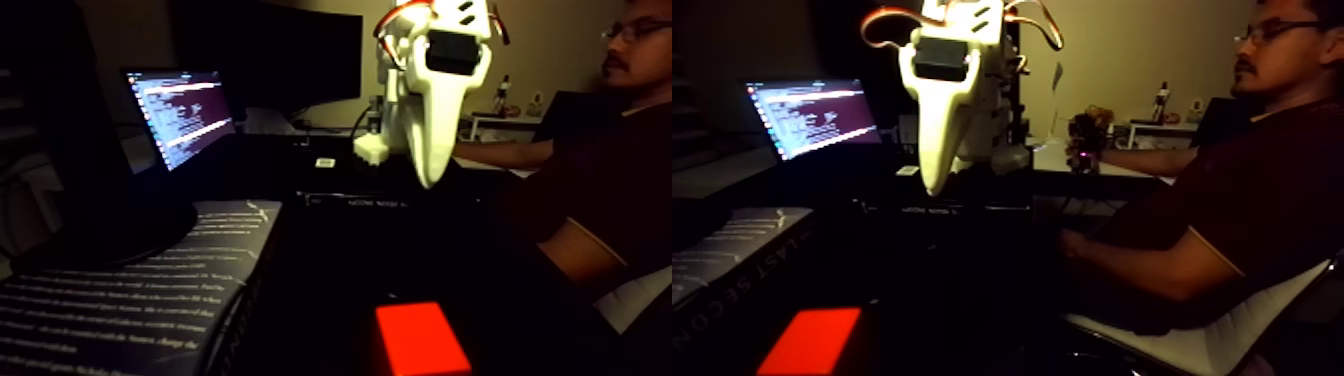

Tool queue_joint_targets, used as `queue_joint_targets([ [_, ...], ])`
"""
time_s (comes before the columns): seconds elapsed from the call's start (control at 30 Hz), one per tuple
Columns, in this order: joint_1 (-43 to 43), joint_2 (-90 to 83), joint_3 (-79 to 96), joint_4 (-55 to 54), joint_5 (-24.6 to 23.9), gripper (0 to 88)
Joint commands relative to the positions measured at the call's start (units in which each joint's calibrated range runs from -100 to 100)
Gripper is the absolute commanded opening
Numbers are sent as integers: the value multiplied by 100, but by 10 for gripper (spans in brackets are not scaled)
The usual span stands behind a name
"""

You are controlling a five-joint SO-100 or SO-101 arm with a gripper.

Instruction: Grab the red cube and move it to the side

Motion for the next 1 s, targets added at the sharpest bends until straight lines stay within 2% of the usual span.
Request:
queue_joint_targets([
  [0.0, 23, 8, -27, 0, 18, 15],
  [0.97, -18, 8, -27, 0, 18, 19],
])
